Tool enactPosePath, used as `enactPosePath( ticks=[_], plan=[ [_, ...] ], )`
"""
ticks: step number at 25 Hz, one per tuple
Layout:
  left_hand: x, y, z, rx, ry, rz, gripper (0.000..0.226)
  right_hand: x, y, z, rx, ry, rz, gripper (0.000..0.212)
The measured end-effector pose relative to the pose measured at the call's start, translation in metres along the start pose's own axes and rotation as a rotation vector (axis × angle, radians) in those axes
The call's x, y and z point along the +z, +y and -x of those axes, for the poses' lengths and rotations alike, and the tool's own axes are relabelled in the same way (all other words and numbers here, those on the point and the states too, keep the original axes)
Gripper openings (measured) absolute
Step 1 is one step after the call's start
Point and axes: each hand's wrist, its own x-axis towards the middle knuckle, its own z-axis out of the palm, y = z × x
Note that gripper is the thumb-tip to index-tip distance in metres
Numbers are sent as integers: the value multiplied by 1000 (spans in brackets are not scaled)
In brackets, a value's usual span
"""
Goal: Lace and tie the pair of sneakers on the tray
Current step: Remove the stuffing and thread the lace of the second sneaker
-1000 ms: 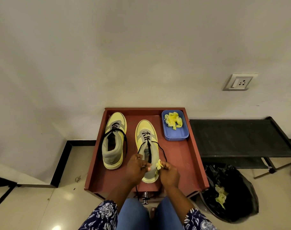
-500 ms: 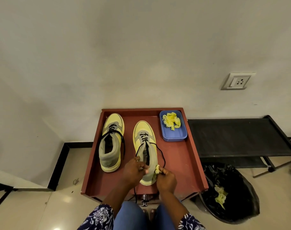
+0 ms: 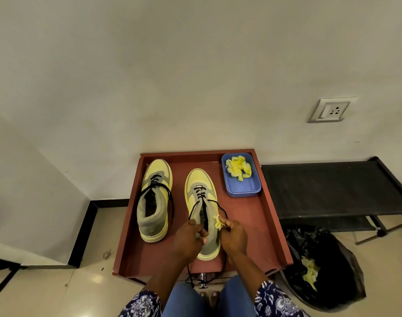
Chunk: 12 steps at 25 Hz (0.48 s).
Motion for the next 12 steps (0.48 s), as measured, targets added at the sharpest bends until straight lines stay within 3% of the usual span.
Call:
enactPosePath(
  ticks=[3, 6, 12],
  plan=[
    [2, 0, -2, -4, 21, -28, 23, 6, 16, 23, 18, 45, 16, 26],
    [4, 1, -4, -7, 10, -45, 31, 9, 31, 40, 40, -33, 100, 24],
    [6, 1, -3, -56, -12, 3, 37, 18, 32, 34, 186, 80, -143, 23]
  ],
)
